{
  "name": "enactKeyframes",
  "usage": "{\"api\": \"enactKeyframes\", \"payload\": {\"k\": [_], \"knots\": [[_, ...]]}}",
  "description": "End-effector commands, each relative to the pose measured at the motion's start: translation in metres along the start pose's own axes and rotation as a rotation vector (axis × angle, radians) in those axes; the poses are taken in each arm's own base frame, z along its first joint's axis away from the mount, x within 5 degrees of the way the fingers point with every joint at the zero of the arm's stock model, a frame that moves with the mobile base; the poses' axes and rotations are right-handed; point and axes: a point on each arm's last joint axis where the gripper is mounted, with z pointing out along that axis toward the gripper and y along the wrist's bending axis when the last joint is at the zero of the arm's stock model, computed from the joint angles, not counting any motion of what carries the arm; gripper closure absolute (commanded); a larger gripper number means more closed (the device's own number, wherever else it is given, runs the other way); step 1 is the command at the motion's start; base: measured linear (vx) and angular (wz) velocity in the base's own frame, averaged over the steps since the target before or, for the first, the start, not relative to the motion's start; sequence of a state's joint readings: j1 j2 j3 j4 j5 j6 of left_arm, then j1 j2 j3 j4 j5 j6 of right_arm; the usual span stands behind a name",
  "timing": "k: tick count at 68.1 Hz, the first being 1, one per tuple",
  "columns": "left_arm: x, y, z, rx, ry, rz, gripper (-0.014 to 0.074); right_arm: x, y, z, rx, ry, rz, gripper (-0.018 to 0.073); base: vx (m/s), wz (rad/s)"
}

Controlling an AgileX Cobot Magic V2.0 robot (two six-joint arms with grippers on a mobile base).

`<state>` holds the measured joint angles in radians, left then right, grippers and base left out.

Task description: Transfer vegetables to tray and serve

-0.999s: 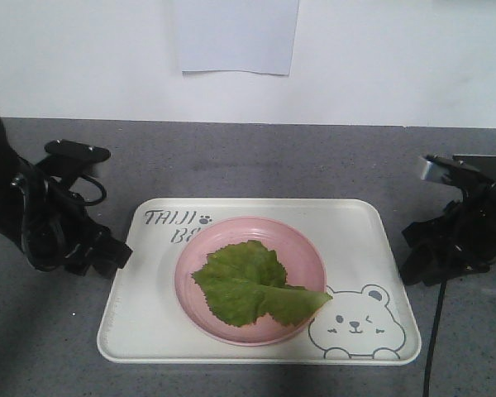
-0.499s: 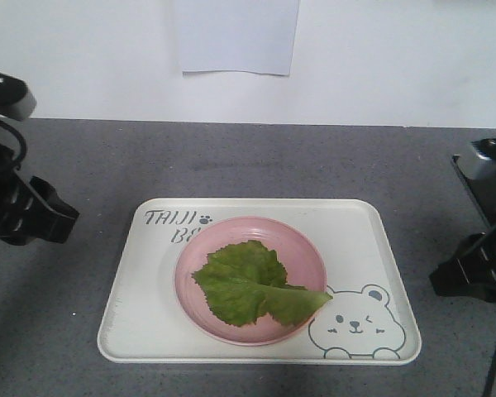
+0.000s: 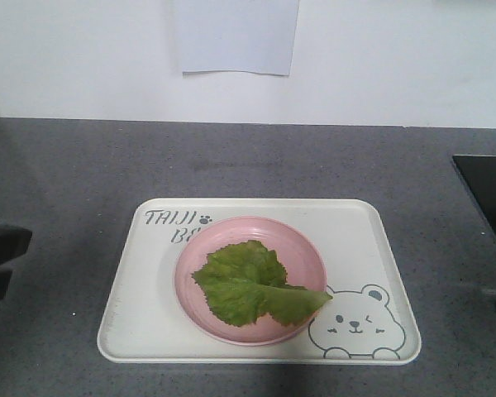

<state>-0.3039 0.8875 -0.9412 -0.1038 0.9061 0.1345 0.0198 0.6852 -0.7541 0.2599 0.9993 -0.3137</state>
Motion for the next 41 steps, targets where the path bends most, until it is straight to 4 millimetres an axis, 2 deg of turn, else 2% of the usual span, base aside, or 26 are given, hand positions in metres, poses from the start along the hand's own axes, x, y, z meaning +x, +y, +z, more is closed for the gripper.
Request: {"api": "enactKeyframes", "payload": {"k": [1,9,23,31,41], "knots": [[0.005,-0.001,-0.01,-0.012,-0.168,-0.009,0.0273,-0.008,0.002,-0.014,0.025,-0.127,-0.014,0.0337,0.0,0.0],[0.025,-0.002,-0.01,-0.023,-0.235,-0.01,0.0273,-0.005,0.003,-0.021,0.03,-0.156,-0.028,0.0337,0.0,0.0],[0.04,-0.002,-0.011,-0.033,-0.304,-0.011,0.0288,-0.004,0.004,-0.022,0.032,-0.162,-0.029,0.0337,0.0,0.0],[0.041,-0.002,-0.01,-0.031,-0.295,-0.012,0.0358,-0.004,0.004,-0.022,0.03,-0.162,-0.028,0.0353,0.0,0.0],[0.041,-0.002,-0.01,-0.031,-0.296,-0.012,0.0476,-0.004,0.004,-0.022,0.026,-0.159,-0.026,0.0444,0.0,0.0]]}}
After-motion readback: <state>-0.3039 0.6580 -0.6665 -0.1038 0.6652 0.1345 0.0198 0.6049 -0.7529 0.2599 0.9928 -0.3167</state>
